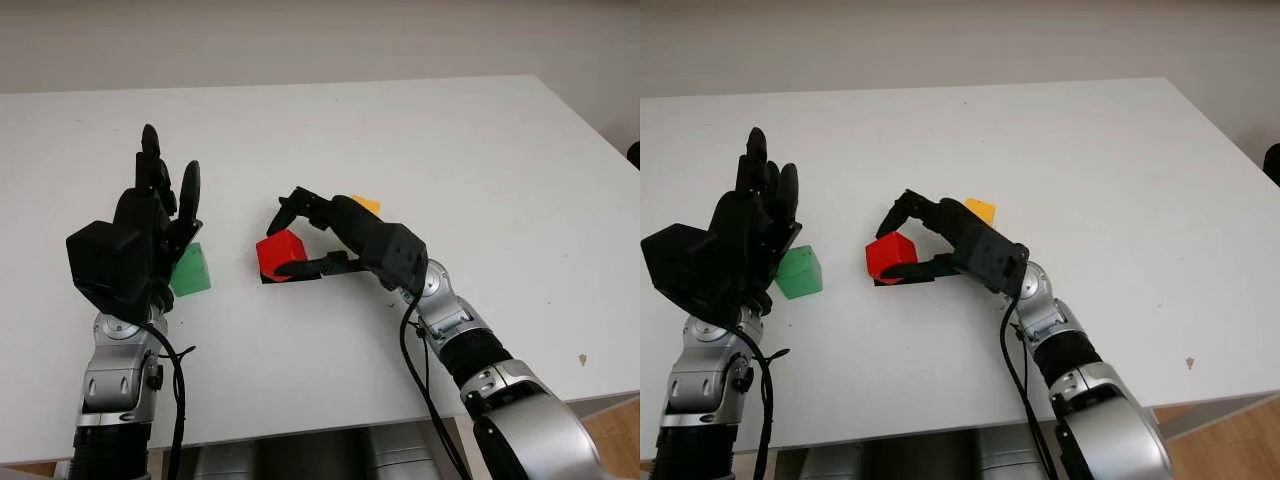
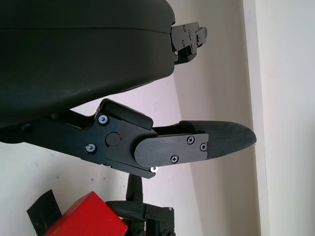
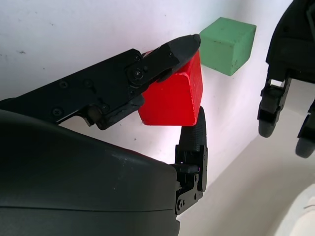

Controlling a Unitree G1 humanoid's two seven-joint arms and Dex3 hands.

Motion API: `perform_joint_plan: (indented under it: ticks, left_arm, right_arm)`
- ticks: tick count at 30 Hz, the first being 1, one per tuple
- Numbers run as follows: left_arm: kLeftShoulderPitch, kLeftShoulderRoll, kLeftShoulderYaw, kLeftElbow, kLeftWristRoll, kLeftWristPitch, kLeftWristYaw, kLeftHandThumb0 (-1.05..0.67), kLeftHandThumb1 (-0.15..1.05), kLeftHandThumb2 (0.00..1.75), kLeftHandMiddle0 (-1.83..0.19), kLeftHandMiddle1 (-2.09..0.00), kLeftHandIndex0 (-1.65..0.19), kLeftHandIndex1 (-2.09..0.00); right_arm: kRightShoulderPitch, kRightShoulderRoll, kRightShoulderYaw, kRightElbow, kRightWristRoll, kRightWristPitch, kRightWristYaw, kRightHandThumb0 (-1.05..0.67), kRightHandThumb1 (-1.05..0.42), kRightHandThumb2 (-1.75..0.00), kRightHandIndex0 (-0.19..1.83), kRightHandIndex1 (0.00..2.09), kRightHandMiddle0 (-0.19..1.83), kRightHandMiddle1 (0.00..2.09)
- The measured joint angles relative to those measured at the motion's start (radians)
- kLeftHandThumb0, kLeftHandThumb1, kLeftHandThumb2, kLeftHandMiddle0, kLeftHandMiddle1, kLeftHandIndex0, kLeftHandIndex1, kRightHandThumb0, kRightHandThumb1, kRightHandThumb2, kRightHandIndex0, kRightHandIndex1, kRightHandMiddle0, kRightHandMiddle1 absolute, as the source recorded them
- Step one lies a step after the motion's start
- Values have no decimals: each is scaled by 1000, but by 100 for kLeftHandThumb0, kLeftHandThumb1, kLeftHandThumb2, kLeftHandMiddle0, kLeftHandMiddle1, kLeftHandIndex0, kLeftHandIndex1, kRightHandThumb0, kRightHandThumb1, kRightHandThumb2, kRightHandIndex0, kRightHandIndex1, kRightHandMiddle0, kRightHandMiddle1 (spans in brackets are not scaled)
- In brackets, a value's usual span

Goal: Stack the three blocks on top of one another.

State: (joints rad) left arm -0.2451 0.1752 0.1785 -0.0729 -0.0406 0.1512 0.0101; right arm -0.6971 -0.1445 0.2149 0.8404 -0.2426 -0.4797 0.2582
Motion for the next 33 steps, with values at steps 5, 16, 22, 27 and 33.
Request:
perform_joint_plan:
  ticks: [5,16,22,27,33]
  left_arm:
    - [1,0,-1,0,3,0,0,-78,105,52,19,0,17,-5]
    - [1,0,0,-1,-7,1,-3,-77,105,50,19,0,17,-5]
    - [1,0,0,-1,-7,3,-5,-77,105,50,19,0,17,-5]
    - [1,1,0,-1,-8,3,-9,-77,105,51,19,0,17,-5]
    - [1,2,1,-1,-9,2,-12,-78,105,50,19,0,17,-5]
  right_arm:
    - [0,-2,18,13,-30,-31,-24,-47,-94,-5,22,6,35,153]
    - [0,-32,54,13,-120,-82,-93,-48,-93,-5,25,7,40,149]
    - [0,-51,61,7,-139,-85,-107,-48,-93,-5,25,7,42,146]
    - [0,-66,67,6,-166,-100,-149,-48,-92,-5,28,7,44,145]
    - [-1,-73,76,14,-197,-117,-197,-51,-93,-6,24,5,28,134]
